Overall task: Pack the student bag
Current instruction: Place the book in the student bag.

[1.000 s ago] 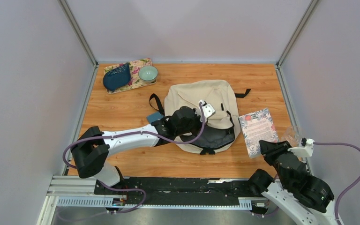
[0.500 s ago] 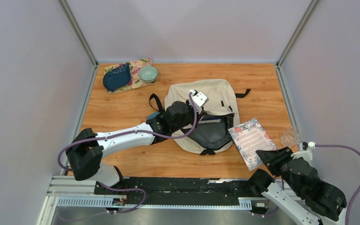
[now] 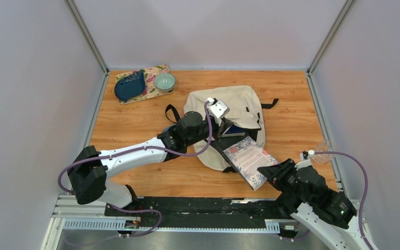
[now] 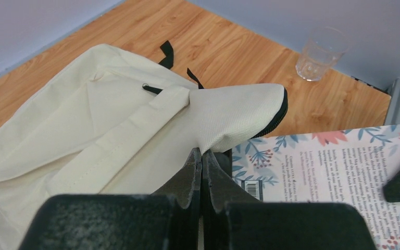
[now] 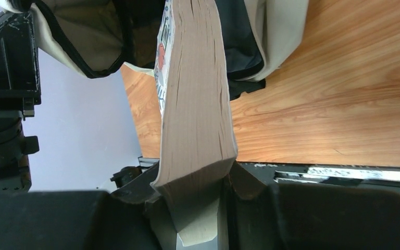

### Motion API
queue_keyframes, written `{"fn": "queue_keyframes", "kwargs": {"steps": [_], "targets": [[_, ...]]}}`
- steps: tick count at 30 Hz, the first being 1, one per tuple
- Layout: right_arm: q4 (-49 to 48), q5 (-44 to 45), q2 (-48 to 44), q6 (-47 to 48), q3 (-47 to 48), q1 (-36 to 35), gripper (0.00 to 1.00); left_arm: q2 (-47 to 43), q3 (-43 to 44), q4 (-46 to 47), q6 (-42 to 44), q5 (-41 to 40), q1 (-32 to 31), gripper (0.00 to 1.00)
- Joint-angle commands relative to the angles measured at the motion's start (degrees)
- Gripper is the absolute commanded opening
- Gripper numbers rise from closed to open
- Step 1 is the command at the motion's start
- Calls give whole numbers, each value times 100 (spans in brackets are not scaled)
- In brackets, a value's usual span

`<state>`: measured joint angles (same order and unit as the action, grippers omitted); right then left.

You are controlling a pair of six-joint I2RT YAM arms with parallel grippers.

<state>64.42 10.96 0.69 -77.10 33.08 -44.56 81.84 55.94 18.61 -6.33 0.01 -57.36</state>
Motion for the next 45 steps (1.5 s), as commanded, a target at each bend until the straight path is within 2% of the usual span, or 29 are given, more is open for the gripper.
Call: {"fn": "queue_keyframes", "kwargs": {"steps": [1,6,16,19,22,24,28,31,34,36,37,39,40,43,45], "targets": [[-1528,-139,-289,-367,-213,-18,0,-406,31,820,-70,561,-82,0],[-2871,2,-113,-376,-767,-9,0,-441,-74,776,-96,614,-161,0],[-5174,1187,1265,1,-1418,-18,0,-617,-365,758,-404,834,-187,0],[-6218,1417,1801,-164,-1638,-18,0,-652,-347,758,-509,957,-187,0],[-7107,1671,2689,-218,-1779,-18,0,-696,-295,636,-510,1045,-187,0],[-7337,1830,3392,-401,-1700,-1,0,-722,-259,556,-553,1071,-188,0],[-8627,2391,4596,-358,-1586,-9,0,-793,-277,372,-746,1159,-187,0],[-8824,2709,5545,-244,-1140,8,0,-828,-347,336,-887,1133,-188,0],[-8816,2570,6588,-147,-621,26,0,-837,-453,336,-966,1106,-187,0],[-8807,2359,7022,-182,-479,61,9,-837,-514,336,-1002,1089,-187,0],[-9042,2027,7346,-165,-478,78,20,-863,-540,310,-993,1071,-187,0],[-9394,1875,7515,73,-714,105,37,-907,-654,284,-985,957,-187,0],[-9387,1796,7534,-23,-802,96,53,-968,-707,292,-958,896,-187,0],[-8740,1603,7385,19,-1031,123,67,-1082,-883,275,-932,694,-152,0],[-8403,1480,7034,124,-1258,105,68,-1118,-997,301,-940,649,-135,0]]}}
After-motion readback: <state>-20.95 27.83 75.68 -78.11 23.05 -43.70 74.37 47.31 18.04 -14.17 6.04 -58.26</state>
